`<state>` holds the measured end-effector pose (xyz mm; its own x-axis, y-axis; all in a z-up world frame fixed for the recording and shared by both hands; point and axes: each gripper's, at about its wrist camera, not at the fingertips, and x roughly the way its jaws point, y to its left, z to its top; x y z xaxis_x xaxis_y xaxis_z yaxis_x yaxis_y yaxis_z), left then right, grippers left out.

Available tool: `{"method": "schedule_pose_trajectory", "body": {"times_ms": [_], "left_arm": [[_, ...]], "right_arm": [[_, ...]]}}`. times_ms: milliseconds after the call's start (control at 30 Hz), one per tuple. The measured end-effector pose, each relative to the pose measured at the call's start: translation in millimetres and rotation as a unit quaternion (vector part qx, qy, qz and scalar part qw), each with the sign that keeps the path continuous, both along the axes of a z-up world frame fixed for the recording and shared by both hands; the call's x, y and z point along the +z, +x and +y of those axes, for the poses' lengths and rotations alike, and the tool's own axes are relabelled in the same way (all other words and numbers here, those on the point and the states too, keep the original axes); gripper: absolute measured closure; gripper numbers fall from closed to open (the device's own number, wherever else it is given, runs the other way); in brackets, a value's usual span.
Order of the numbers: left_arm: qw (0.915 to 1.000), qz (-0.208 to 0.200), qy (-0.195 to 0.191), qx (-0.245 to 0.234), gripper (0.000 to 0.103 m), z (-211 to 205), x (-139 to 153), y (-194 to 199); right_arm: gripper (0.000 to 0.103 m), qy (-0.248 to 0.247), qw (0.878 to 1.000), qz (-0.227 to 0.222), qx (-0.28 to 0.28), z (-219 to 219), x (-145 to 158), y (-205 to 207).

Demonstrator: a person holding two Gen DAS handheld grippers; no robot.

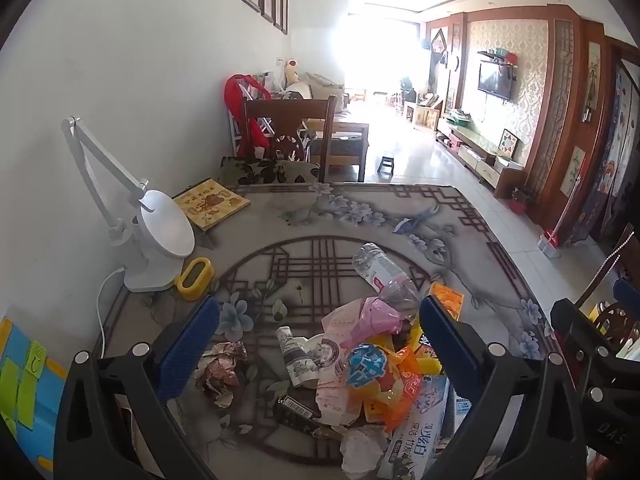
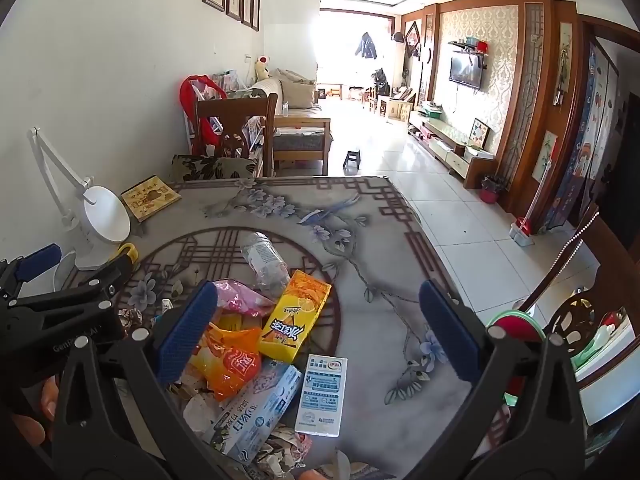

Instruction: Collect trash

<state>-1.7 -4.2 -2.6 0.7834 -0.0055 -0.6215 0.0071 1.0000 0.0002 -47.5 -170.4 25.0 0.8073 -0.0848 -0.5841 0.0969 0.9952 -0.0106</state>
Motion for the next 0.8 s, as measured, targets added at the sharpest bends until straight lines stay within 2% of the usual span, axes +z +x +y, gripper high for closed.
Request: {"method": "schedule_pose_trajectory", "body": {"times_ms": [333, 800], "left_arm": [[1.0000, 0.000, 0.002, 0.005, 0.008, 2.2, 2.3, 0.9], [1.0000, -0.001, 0.004, 0.009, 0.008, 4.6, 2.2, 2.1]], "right_arm": [[0.003, 0.000, 1.000, -0.001, -0.002, 9.4, -2.2, -2.7], [0.003, 0.003, 1.000, 0.002, -0.005, 0.1, -1.8, 0.5]]}}
